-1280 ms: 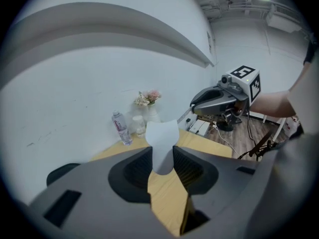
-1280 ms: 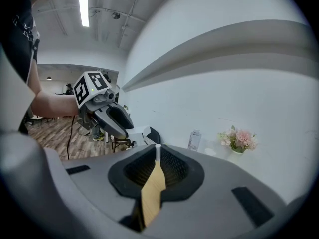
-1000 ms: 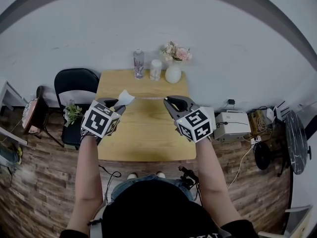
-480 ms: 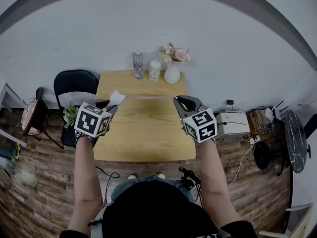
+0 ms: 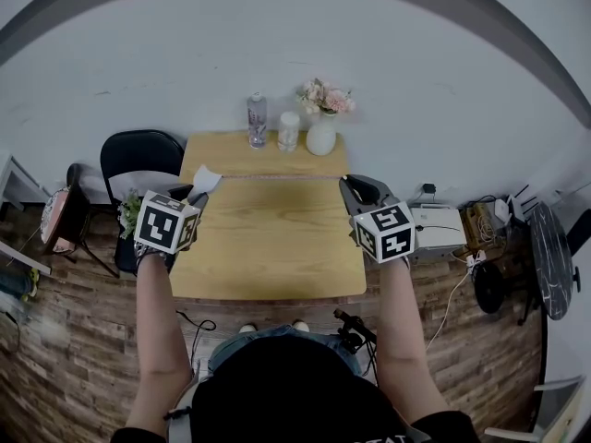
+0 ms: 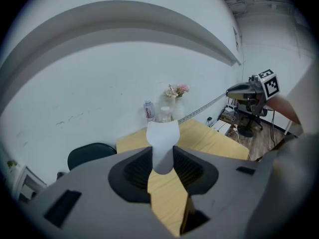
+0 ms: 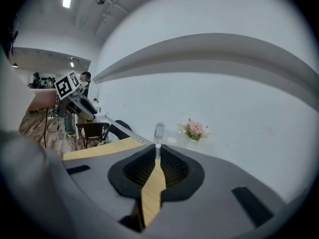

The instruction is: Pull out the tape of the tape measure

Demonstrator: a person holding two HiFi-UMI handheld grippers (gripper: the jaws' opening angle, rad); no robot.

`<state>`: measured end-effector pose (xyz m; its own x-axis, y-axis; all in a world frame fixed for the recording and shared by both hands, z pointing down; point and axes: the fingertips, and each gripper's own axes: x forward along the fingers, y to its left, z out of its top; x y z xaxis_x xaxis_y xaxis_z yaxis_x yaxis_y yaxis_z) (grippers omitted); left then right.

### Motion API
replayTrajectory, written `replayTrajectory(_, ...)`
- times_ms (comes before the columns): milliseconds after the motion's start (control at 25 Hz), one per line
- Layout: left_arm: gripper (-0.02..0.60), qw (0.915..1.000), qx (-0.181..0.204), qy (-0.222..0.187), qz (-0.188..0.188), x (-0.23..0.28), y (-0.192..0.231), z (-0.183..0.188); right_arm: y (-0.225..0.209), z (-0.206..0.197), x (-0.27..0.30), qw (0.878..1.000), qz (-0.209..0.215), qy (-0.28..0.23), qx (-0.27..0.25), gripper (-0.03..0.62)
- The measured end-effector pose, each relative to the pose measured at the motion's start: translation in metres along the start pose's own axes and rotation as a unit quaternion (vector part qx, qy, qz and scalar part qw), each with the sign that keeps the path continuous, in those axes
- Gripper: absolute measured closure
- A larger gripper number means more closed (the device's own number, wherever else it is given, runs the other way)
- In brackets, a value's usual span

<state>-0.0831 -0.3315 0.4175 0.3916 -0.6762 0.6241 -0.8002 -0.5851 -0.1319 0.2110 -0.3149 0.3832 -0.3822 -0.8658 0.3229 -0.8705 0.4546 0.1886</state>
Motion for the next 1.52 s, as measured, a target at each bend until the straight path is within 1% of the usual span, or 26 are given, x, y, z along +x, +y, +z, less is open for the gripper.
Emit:
replayTrajectory(160, 0.445, 1.0, 0.0, 0.001, -0.005, 0.002, -0.002, 0.001, 0.002, -0.001, 0.001, 1.0, 0.005, 0.004, 0.004, 0.553)
replayTrajectory(400, 0.445, 1.0, 0.002, 0.007, -0.002, 0.004, -0.003, -0.001, 0.008, 0.001, 0.002, 1.0, 0.011, 0.0, 0.011, 0.551)
replayTrajectory(560, 0.445, 0.9999, -0.007, 0.012, -0.003, 0.006, -0.001, -0.007, 0.01, -0.004, 0.004, 1.0, 0.012, 0.006, 0.011, 0.551)
replayTrajectory(760, 0.445, 0.9995, -0.023, 0.021, 0.004, 0.014, -0.001, -0.023, 0.017, -0.02, 0.011, 0.999, 0.015, 0.02, 0.023, 0.551)
replayTrajectory(960, 0.445, 0.9982, -0.048, 0.035, 0.003, 0.027, -0.006, -0.048, 0.025, -0.041, 0.018, 0.998, 0.021, 0.037, 0.045, 0.551)
replayTrajectory(1240, 0.445, 0.9944, -0.08, 0.069, 0.003, 0.049, -0.011, -0.086, 0.041, -0.081, 0.03, 0.994, 0.03, 0.079, 0.067, 0.551)
replayTrajectory(1360, 0.445, 0.9922, -0.089, 0.087, -0.004, 0.059, -0.014, -0.102, 0.048, -0.102, 0.034, 0.991, 0.038, 0.103, 0.075, 0.551)
replayTrajectory(1520, 0.445, 0.9886, -0.099, 0.113, -0.013, 0.07, -0.022, -0.125, 0.056, -0.129, 0.036, 0.985, 0.046, 0.129, 0.103, 0.551)
